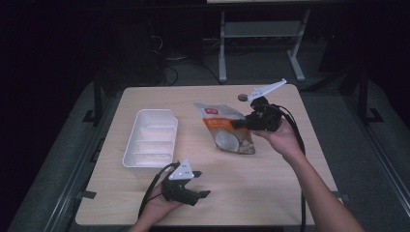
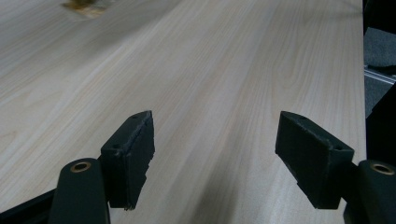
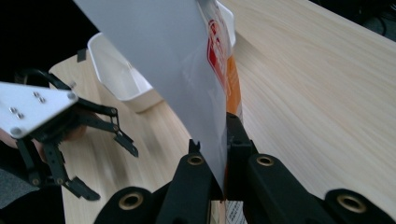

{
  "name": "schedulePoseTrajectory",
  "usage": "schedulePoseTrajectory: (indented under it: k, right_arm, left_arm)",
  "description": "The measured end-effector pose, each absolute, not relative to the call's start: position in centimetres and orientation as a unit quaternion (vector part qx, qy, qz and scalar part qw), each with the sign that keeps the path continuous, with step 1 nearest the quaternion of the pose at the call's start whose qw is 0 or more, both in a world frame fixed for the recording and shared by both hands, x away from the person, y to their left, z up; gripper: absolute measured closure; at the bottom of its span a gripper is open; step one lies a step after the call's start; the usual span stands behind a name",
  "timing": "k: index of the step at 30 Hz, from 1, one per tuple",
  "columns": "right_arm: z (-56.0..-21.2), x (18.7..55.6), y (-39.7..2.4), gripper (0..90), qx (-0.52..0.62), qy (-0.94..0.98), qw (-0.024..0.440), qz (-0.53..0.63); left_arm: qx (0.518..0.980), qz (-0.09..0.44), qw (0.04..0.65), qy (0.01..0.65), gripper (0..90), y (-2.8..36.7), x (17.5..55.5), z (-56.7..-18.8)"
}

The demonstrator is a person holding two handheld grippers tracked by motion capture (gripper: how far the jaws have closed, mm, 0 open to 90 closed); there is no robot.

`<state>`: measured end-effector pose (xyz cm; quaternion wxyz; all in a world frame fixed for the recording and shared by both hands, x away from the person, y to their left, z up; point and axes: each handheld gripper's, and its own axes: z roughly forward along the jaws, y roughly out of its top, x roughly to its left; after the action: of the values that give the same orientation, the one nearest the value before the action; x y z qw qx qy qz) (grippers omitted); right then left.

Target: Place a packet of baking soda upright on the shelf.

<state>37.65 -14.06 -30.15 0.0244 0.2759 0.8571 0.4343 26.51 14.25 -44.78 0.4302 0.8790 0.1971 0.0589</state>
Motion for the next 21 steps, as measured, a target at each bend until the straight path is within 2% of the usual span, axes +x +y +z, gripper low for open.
schedulePoseTrajectory:
  k: [21]
  right_arm:
    - [-28.0,39.4,-6.8,89.5,0.216,0.862,0.009,0.458]
  left_arm:
    - [0.879,0.053,0.435,0.19,26.8,14.1,26.3,-44.6]
